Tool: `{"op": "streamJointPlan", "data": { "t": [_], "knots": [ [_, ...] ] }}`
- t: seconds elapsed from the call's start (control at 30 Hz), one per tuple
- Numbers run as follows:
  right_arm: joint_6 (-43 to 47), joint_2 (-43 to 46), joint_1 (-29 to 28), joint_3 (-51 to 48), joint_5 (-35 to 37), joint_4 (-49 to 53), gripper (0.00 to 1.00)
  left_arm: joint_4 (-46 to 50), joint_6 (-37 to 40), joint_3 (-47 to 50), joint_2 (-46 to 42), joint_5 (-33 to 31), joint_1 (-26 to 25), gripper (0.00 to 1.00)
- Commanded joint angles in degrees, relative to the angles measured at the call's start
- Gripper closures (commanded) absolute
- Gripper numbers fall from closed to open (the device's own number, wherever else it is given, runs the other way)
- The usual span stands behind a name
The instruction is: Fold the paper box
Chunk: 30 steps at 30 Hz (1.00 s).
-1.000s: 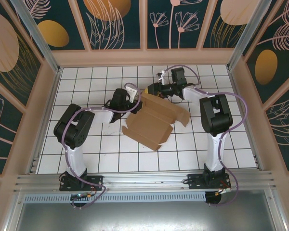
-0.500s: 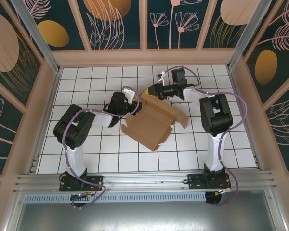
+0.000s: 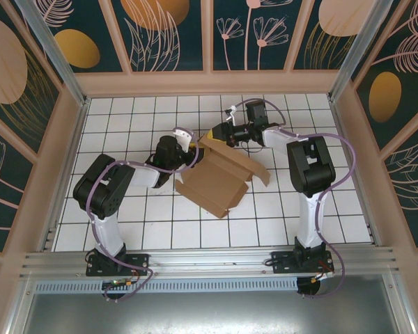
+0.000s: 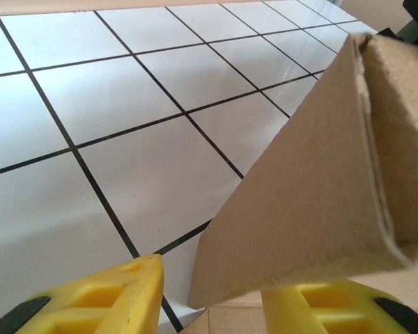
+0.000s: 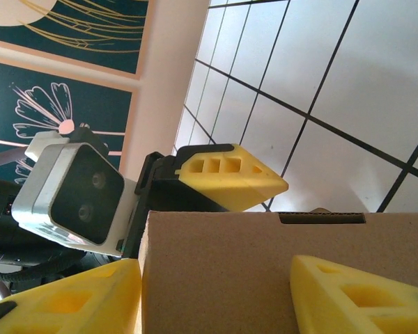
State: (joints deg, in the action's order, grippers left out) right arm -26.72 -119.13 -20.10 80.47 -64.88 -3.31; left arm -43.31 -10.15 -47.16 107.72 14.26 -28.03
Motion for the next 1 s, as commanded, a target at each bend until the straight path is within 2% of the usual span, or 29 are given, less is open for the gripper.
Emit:
{"op": "streamJointPlan", "data": {
  "t": [0.0,0.1,0.23,0.43,0.5,0.6,0.77,0.97],
  "knots": [
    [-1.60,-1.49,-0.44,-0.71,-1.29,-1.29,0.42,-3.10,-0.60,-1.39,-0.11,0.80,0.61,0.53],
    [-1.99,-1.48,0.35,-0.64,0.80,-1.20,0.42,-2.69,-1.18,-2.70,0.77,1.20,0.61,0.50],
    [-2.31,-1.90,0.56,0.00,0.29,-0.98,0.42,-1.25,-1.84,-4.84,2.13,2.09,0.67,0.54],
    [-2.41,-2.96,0.73,0.74,0.93,0.06,0.42,1.62,-3.14,-7.89,3.85,4.67,0.52,0.73],
    [-2.86,-2.95,0.98,0.75,1.22,-0.35,0.42,2.43,-2.95,-8.11,3.90,4.97,0.53,0.82],
    [-3.49,-2.43,1.27,0.74,1.42,-1.13,0.42,3.02,-2.37,-7.78,3.17,4.56,0.57,0.89],
    [-3.34,-0.47,1.62,0.10,1.95,-2.56,0.35,8.13,0.54,-7.45,0.56,2.62,0.52,0.94],
    [-2.99,2.85,2.71,-2.69,3.58,-5.93,0.26,14.25,3.54,-4.92,-4.13,-5.19,0.50,0.95]
  ]
}}
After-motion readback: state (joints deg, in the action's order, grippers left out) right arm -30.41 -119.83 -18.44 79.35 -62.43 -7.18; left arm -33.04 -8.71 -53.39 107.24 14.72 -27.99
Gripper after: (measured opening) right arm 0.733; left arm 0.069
